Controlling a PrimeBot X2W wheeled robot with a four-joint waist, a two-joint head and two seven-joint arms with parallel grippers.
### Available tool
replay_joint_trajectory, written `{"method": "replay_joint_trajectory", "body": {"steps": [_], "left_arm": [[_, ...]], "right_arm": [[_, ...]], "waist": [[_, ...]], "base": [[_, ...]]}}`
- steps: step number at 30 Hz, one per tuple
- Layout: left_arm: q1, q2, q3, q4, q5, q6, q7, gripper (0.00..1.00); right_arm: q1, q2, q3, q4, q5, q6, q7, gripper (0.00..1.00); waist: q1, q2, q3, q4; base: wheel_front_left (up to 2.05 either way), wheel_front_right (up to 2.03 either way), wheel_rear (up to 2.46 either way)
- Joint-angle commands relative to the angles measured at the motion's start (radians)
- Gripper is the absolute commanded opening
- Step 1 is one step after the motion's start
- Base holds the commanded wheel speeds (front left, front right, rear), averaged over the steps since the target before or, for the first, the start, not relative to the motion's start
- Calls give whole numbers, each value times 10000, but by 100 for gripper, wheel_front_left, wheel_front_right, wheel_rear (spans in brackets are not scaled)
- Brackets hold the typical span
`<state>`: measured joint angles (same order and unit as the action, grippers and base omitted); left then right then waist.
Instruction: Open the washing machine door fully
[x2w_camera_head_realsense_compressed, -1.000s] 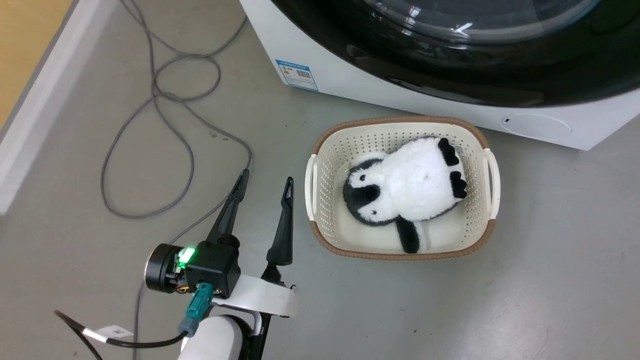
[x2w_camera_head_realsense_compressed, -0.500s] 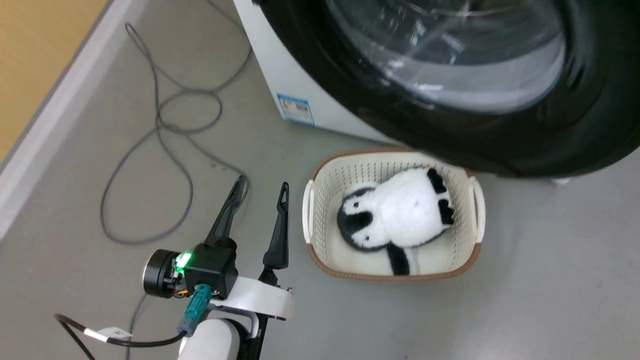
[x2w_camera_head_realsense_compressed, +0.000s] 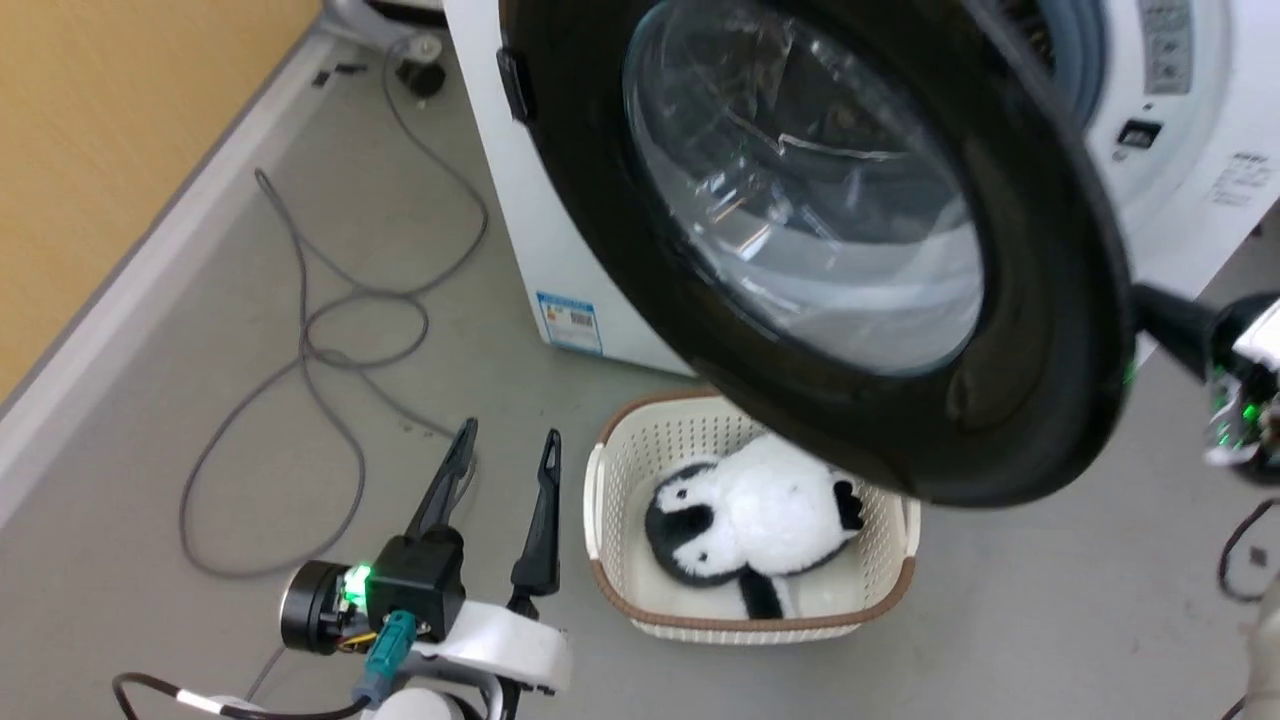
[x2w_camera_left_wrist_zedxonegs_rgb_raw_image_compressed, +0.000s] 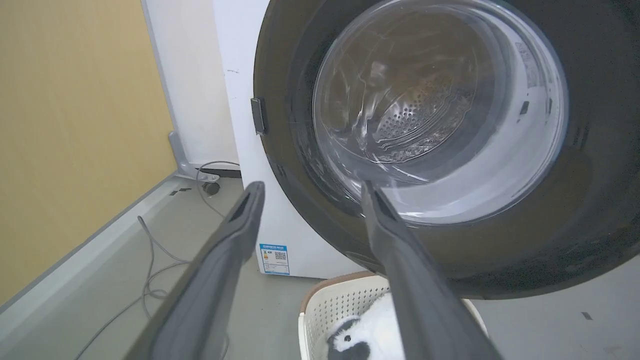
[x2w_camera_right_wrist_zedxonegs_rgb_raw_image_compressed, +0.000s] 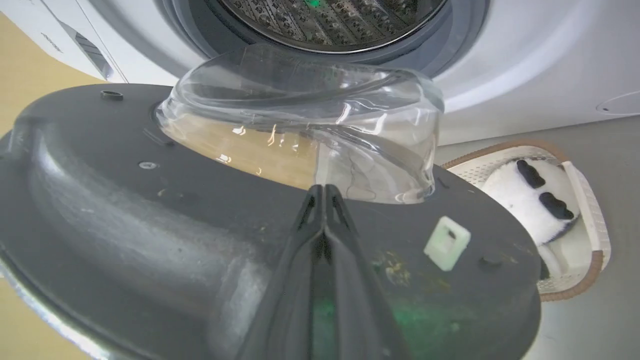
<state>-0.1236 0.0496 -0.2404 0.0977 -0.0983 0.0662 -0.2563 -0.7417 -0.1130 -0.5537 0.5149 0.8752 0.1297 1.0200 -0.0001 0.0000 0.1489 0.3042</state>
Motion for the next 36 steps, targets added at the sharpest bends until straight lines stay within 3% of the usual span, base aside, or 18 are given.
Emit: {"method": "replay_joint_trajectory", "body": {"steps": [1,10,15,27,36], "left_arm": [[105,40,45,33,79,-68,-55,100],[610,122,175,223,107,-226,-55,100],[831,172,244,268,121,-273,-55,100],[1107,173,213,277,161,-367,-55,100],[1222,166,211,333,172,-387,-55,100]], "right_arm": [[270,127,17,-112,121,10,65,0],[2073,617,819,-1156,1453,10,480,0],[2734,624,1760,-937,2790,10,16,0],[3733,627,4199,-981,4759,10,-975,0],[4310,627,5818,-1527,5667,10,-1514,0]], "waist": [[1,0,-178,-49],[1,0,-924,-20],[1,0,-1204,78],[1,0,-1403,456],[1,0,-1516,785]], "base": [[0,0,0],[0,0,0],[0,0,0],[0,0,0],[0,0,0]]}}
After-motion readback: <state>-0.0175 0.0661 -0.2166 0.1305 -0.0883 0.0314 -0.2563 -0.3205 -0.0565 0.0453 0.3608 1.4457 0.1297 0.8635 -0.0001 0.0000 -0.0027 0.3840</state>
